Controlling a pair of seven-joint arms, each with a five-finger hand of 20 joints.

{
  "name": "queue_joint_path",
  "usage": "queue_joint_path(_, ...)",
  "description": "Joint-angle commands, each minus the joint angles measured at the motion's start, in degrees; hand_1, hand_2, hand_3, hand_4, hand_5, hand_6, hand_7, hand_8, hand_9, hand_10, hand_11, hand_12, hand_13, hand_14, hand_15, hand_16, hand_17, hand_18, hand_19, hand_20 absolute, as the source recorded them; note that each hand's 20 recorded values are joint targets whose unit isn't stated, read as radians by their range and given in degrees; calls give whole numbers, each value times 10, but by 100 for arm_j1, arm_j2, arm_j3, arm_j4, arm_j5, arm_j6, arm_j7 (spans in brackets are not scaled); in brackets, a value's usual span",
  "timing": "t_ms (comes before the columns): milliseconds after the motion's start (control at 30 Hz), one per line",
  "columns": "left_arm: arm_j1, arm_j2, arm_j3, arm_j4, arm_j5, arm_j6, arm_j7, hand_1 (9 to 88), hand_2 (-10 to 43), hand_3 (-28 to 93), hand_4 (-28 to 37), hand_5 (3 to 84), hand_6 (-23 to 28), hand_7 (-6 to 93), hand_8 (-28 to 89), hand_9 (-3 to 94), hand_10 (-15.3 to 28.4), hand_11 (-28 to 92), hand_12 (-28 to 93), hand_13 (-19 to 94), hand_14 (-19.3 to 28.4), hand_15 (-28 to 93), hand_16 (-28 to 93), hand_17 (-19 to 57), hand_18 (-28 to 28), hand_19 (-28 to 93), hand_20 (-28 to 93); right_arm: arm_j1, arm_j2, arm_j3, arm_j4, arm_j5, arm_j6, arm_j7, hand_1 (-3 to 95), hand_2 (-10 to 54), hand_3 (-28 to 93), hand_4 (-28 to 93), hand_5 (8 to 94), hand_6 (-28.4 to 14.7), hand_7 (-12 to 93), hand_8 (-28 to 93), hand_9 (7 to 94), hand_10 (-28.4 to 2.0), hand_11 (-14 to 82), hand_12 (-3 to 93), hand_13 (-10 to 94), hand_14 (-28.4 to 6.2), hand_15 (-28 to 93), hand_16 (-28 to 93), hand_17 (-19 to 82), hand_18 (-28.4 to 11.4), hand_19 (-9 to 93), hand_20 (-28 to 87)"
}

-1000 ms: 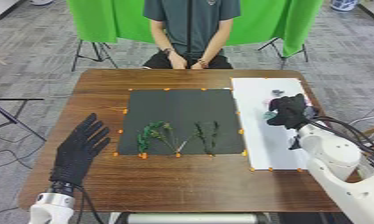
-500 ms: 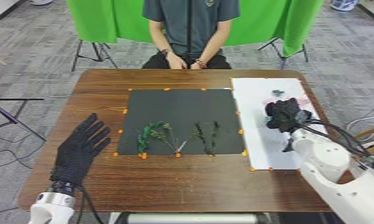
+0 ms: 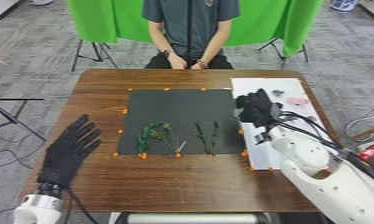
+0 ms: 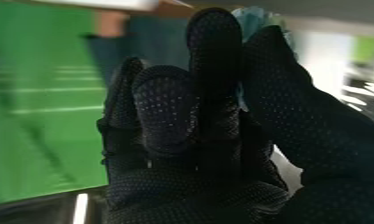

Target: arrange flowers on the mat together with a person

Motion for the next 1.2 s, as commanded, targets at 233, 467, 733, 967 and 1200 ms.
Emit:
queue_joint_path(233,392,299,-302,164,-200,269,57,274,-25,684,-252,279,24,199,-104,243,107,158,174,212,125,198,33,-103,209,416,86,1860,-2057,-1534,197,242,-377,-1419,500,-95,803,-283,690,21,475,0,863,-59,196,486,726,-56,722,245,255,-182,734,396)
queue_joint_path(467,204,395,-199,245,-174,337,49,270,-23,684,-252,272,19,198,-106,240,102,150,174,211,121,188,37,-105,207,413,87,1820,-2808,-1753,883,-457,-886,-1966,499,-95,806,-283,671,25,488,4,853,-56,176,492,717,-53,718,248,249,-177,731,396)
queue_joint_path(733,232,464,-120,172,-128,309,121,259,-24,688,-253,259,8,199,-108,238,92,133,179,217,108,163,48,-103,205,409,89,1656,-3283,-1783,1325,-1423,-1479,-2139,493,-95,815,-283,665,25,493,7,854,-53,166,497,716,-52,715,249,248,-176,727,398)
queue_joint_path(967,195,535,-28,204,-143,361,203,255,-27,691,-255,250,-3,206,-112,238,81,128,186,224,99,153,57,-100,204,406,91,1642,-3470,-1755,1413,-1430,-1694,-1899,492,-95,812,-283,669,30,486,3,858,-52,150,485,713,-52,702,248,244,-175,715,397)
queue_joint_path(1200,112,548,23,222,-137,339,148,258,-29,698,-267,257,0,214,-119,244,87,129,190,224,103,153,64,-100,204,404,93,1722,-3569,-1939,1538,-1468,-1180,-1511,495,-95,800,-283,672,34,476,-5,857,-55,141,473,711,-55,702,245,242,-176,713,398)
